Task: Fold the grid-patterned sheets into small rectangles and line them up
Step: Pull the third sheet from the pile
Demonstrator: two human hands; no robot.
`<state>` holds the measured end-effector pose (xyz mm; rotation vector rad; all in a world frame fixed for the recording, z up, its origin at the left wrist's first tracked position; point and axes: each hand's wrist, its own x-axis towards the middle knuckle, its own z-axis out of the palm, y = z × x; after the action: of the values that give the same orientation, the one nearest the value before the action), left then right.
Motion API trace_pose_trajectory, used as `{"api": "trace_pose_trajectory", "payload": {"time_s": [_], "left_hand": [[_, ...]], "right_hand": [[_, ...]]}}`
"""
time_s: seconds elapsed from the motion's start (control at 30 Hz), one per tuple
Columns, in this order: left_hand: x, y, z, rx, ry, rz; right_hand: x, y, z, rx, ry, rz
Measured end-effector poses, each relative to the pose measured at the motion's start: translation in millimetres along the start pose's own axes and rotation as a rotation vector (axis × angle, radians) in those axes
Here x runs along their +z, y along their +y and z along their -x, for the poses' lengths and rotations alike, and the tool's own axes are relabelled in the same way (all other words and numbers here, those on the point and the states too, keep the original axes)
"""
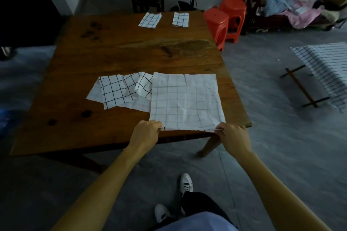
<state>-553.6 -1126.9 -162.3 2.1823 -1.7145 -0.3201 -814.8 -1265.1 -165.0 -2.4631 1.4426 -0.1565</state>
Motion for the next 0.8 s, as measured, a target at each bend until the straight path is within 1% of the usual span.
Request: {"api": "trace_pose_trajectory", "payload": {"time_s": [0.07, 0.17, 0.27, 0.37, 0.57, 0.67, 0.8], "left_hand": [[-2.2, 2.1, -4.5, -0.005, 0.003, 0.016], [-8.4, -1.3, -21.7, -0.035, 0.029, 0.042], [-15.6, -4.2, -46.0, -0.058, 0.078, 0.073], [-20.2, -7.8, -79.1, -0.078, 0.1, 0.082], [-21.4, -24.3, -161.7, -0.197, 0.101, 0.051], [-20.9, -29.4, -203.7, -0.264, 0.082, 0.035], [-10.2, -43.5, -247.1, -0.357, 0.029, 0.01]], "right_hand": [[-3.5, 2.8, -3.7, 0.031, -0.02, 0.004], [-13.2, 2.0, -15.4, 0.053, 0.004, 0.015], [-19.7, 0.6, -39.9, 0.055, 0.007, 0.08], [-24.2, 2.1, -80.2, 0.041, -0.015, 0.124], [-35.5, 2.2, -179.3, -0.017, -0.027, 0.196], [-33.0, 5.5, -231.8, -0.042, -0.103, 0.27], [-8.3, 10.2, -287.2, -0.064, -0.184, 0.278]]}}
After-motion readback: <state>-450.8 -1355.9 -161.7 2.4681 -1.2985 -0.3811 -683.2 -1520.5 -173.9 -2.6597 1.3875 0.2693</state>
